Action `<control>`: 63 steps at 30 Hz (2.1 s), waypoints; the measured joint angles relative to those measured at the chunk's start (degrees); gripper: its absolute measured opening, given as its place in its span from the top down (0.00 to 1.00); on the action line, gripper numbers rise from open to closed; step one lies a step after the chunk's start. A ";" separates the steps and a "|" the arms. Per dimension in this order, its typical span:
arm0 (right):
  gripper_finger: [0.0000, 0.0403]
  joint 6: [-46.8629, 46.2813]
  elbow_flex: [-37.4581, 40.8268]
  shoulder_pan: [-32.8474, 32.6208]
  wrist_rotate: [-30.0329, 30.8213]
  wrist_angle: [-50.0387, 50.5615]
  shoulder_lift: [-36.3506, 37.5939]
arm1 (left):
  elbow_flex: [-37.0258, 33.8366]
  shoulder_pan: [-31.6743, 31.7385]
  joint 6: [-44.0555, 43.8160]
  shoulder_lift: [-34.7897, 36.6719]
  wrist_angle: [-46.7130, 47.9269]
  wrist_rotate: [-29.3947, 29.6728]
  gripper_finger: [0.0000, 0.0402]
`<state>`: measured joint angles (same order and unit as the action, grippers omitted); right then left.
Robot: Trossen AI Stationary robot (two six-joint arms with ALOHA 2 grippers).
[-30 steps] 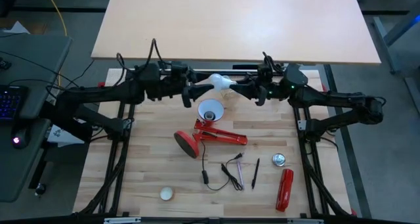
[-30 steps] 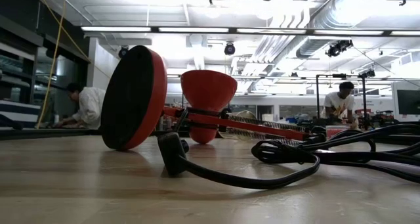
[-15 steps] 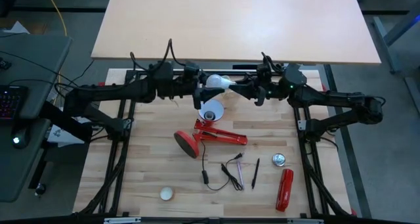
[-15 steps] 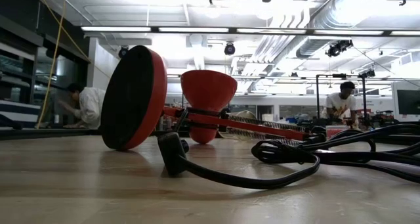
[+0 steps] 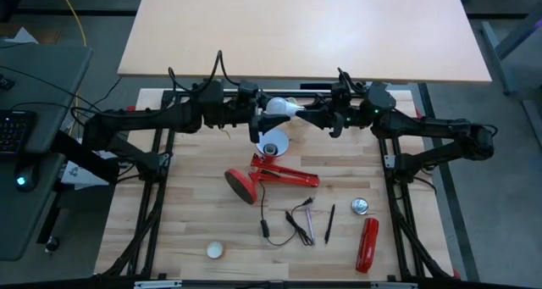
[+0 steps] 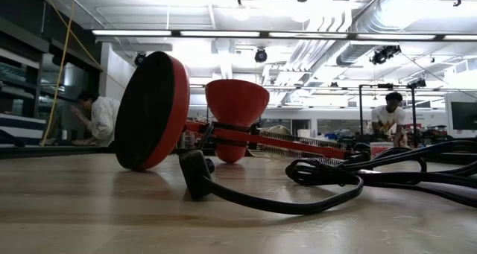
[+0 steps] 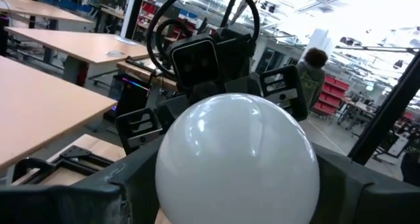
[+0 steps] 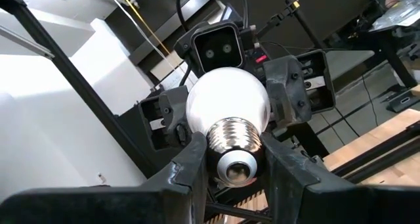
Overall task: Screw lightbulb
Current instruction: Insert the white lightbulb into the desk lamp
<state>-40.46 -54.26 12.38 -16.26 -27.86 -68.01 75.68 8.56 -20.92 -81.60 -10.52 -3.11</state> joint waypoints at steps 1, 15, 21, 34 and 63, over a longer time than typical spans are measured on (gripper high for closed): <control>0.74 0.00 0.00 -0.02 -0.02 -0.02 0.00 | 0.00 0.00 0.01 0.00 0.00 0.00 0.32; 0.48 0.89 0.00 0.49 -0.87 0.12 1.11 | 0.00 0.46 2.71 1.27 2.17 0.63 0.44; 0.48 3.41 -0.06 3.17 -1.98 4.94 6.16 | -0.07 2.88 4.83 4.96 10.84 3.31 0.43; 0.47 6.03 -0.02 7.90 -0.17 20.84 15.62 | 13.35 7.48 5.56 -3.68 47.79 0.69 0.43; 0.47 21.44 0.00 7.89 8.69 49.45 15.93 | 30.18 3.01 16.67 -32.57 75.28 3.16 0.43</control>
<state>-19.02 -54.26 20.27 -7.56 21.59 -52.07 105.86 11.56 -4.24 -114.17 64.75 0.04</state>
